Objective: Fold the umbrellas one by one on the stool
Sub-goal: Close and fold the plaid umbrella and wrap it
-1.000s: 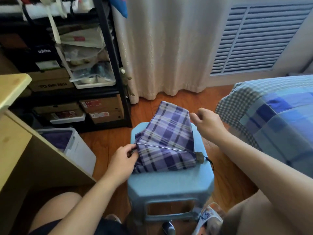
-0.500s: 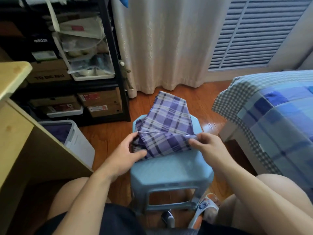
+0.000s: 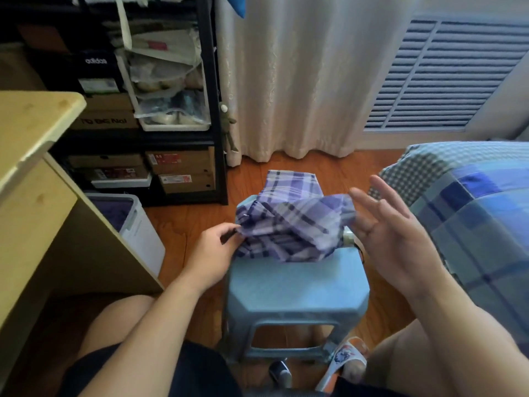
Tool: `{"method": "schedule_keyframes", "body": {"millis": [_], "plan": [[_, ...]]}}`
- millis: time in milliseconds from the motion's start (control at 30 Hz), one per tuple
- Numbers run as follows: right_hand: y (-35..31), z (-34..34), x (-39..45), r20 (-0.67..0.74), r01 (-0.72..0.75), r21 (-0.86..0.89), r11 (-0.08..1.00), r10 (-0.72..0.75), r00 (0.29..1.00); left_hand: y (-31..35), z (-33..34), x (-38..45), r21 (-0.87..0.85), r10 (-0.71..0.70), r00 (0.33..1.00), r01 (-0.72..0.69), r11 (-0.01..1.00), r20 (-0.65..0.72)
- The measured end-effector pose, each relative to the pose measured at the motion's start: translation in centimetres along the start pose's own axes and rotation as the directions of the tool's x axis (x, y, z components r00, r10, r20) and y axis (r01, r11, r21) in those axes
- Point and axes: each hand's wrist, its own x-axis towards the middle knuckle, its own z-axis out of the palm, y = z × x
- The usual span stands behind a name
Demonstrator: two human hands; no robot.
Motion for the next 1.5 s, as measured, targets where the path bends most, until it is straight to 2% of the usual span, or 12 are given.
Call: {"method": "schedule_keyframes", "body": {"millis": [133, 233, 333, 433, 600, 733, 900, 967, 1100, 1233, 1367, 1500], "plan": [[0.8, 0.0, -0.3, -0.037, -0.114, -0.213, 0.97, 0.108, 0.993, -0.3, -0.2, -0.4, 0.137, -0.04, 0.999, 0.036, 0.99, 0.028], [1.8, 0.7, -0.7, -0.027, -0.107, -0.404, 0.908, 0.105, 0.994, 0.7, 1.0, -1.4, 0.282, -0.02, 0.973, 0.086, 0.956, -0.229], [1.4, 1.2, -1.5, 0.001, -0.08, -0.449, 0.89, 0.091, 0.996, 3.2, 1.5, -3.4, 0.392, 0.24, 0.875, -0.063, 0.918, -0.421], [1.5, 1.2, -1.7, -0.007, -0.06, -0.434, 0.899, 0.064, 0.998, 6.0, 2.1, -5.9, 0.379, 0.365, 0.901, -0.262, 0.888, -0.233], [2.5, 2.1, -1.5, -0.127, -0.037, -0.504, 0.863, -0.032, 0.991, 7.7, 4.3, -6.9, 0.128, 0.21, 0.975, -0.217, 0.968, 0.066], [2.2, 2.5, -1.4, -0.071, 0.124, -0.542, 0.831, -0.192, 0.979, 11.3, 4.1, -4.5, 0.094, 0.291, 0.957, -0.289, 0.953, -0.005], [1.7, 2.1, -1.1, 0.015, 0.332, -0.715, 0.615, -0.461, 0.887, 15.1, 2.0, -2.2, 0.021, 0.265, 0.964, -0.266, 0.964, 0.019], [1.0, 1.6, -0.7, -0.017, 0.35, -0.703, 0.619, -0.507, 0.862, 15.3, 1.3, -1.6, -0.002, 0.254, 0.966, -0.255, 0.967, -0.035], [0.6, 1.5, -0.6, -0.147, 0.334, -0.497, 0.801, -0.457, 0.877, 14.7, 1.2, -1.4, -0.103, 0.173, 0.98, -0.183, 0.978, -0.095], [0.9, 1.1, -0.6, -0.192, 0.202, -0.367, 0.908, -0.287, 0.939, 14.1, 2.1, -1.6, -0.232, 0.08, 0.989, -0.107, 0.967, -0.123], [0.6, 1.0, -0.8, -0.094, 0.158, -0.631, 0.759, -0.278, 0.956, 14.3, 2.1, -1.5, -0.308, 0.035, 0.994, -0.065, 0.949, -0.1], [0.9, 0.5, -0.9, 0.026, 0.181, -0.763, 0.621, -0.249, 0.968, 15.4, 2.1, -0.9, -0.192, 0.117, 0.992, -0.123, 0.974, -0.045]]}}
